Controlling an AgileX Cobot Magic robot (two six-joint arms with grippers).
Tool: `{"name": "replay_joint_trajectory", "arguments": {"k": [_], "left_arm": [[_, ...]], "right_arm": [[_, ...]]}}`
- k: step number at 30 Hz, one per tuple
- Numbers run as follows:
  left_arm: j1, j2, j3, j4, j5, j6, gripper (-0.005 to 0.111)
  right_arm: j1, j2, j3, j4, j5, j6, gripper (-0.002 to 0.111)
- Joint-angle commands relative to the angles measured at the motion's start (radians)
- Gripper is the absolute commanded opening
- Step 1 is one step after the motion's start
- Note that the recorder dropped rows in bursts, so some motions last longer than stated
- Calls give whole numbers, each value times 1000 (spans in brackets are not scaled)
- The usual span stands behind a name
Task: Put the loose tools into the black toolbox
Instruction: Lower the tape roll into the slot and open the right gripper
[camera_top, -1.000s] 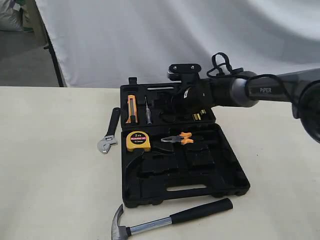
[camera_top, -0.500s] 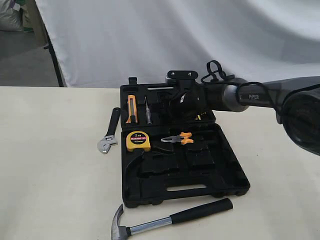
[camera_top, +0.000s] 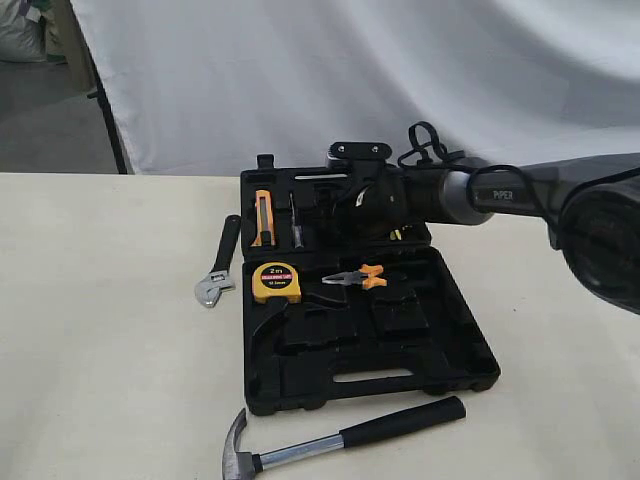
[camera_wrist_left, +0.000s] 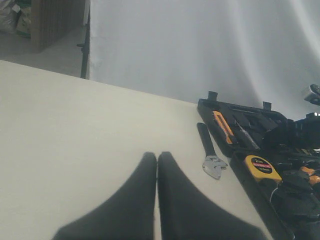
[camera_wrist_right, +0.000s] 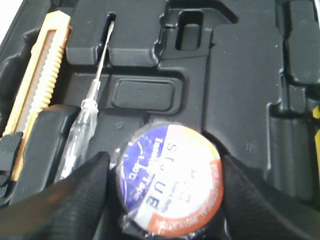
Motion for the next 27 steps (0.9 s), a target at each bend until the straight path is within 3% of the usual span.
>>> {"name": "replay_joint_trajectory", "arguments": {"k": [1, 6, 14, 16, 19, 21, 27], "left_arm": [[25, -3, -3, 4, -7, -5, 1], [25, -3, -3, 4, -7, -5, 1], [25, -3, -3, 4, -7, -5, 1], [25, -3, -3, 4, -7, -5, 1], [25, -3, -3, 4, -7, -5, 1], [25, -3, -3, 4, -7, -5, 1], [25, -3, -3, 4, -7, -5, 1]], "right_arm": [[-2, -12, -6, -2, 3, 1, 68], [-5, -23, -6, -6, -9, -1, 79], [-20, -113, -6, -2, -18, -3, 78], [-8, -100, -6, -4, -28, -12, 62], [-3, -31, -6, -2, -28, 1, 20], [-3, 4, -6, -2, -11, 1, 0], [-3, -27, -6, 2, -3, 56, 0]]}}
